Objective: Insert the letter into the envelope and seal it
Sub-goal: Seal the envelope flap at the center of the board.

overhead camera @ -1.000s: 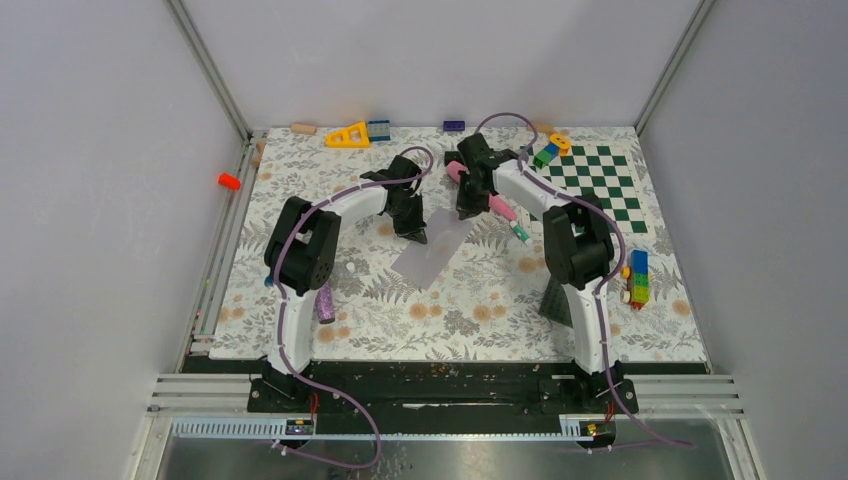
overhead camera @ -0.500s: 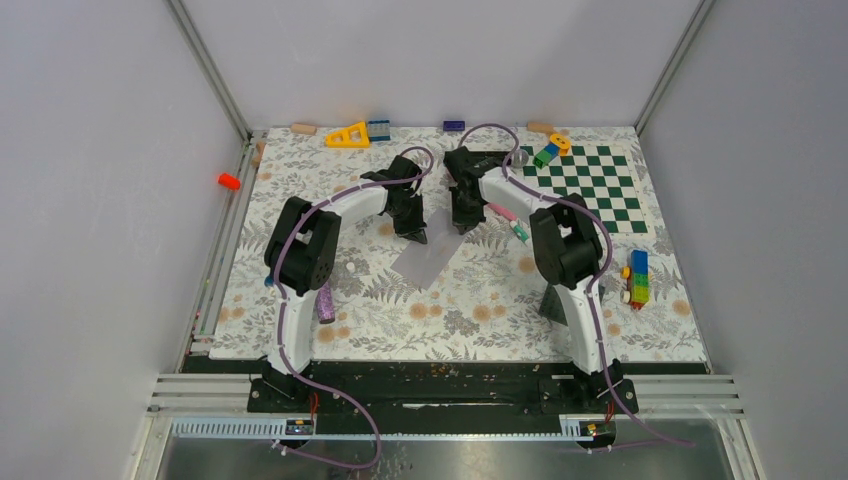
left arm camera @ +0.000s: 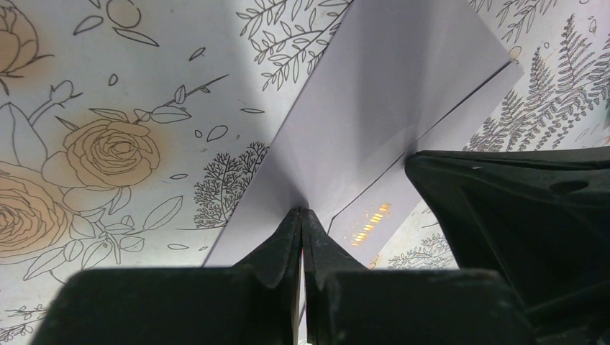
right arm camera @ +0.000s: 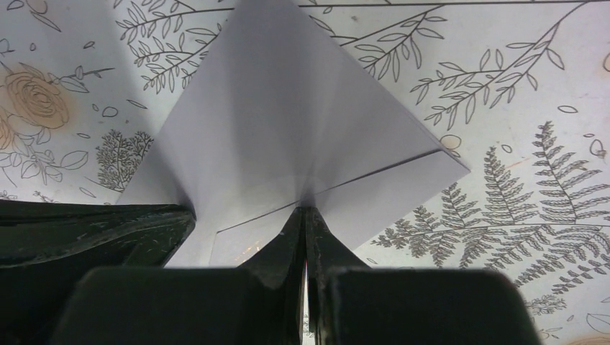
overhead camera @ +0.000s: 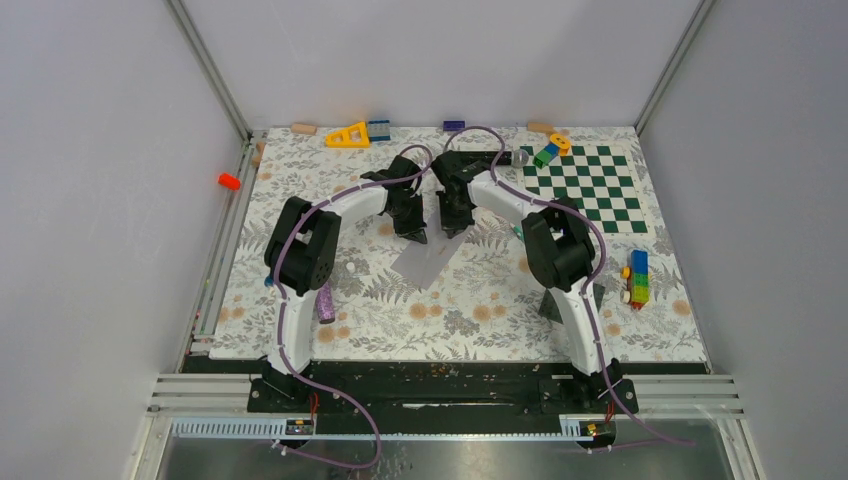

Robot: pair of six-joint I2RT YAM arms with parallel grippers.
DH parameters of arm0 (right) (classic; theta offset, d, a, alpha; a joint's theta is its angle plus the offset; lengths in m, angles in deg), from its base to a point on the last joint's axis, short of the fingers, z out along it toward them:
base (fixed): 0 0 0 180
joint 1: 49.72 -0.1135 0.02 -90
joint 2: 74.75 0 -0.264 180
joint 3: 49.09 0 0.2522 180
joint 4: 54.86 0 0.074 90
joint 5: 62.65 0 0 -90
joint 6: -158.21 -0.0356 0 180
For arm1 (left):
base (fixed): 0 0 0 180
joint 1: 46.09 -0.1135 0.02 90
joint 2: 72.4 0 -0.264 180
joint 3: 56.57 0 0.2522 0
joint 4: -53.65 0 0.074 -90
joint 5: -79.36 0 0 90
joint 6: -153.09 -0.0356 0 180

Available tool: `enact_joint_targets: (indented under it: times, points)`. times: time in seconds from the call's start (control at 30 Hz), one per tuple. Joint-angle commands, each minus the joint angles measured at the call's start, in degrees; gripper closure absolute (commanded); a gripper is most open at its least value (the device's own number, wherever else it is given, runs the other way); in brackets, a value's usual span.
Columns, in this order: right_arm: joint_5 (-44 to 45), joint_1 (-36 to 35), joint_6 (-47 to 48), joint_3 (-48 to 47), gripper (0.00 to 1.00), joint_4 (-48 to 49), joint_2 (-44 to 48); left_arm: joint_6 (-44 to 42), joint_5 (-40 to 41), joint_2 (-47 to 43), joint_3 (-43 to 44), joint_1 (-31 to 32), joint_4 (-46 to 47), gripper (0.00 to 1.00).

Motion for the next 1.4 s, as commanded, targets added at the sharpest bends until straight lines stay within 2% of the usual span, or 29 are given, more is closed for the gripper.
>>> enact_joint_targets:
  times: [0.0, 0.67, 1.37]
  points:
    - [-2.22, -1.27, -0.87, -2.06, 1.00, -0.93, -1.26, -1.14, 3.17, 2.08, -2.14, 0.97, -1.72, 1.00]
    - [-10.58, -3.68, -5.56, 0.14, 1.00, 0.19, -1.25, -0.87, 3.10, 1.90, -2.43, 0.97, -1.49, 1.00]
    - [-17.86, -4.15, -6.38, 11.80, 1.00, 2.69, 4.48, -0.78, 4.14, 1.87, -2.42, 0.97, -1.44, 1.00]
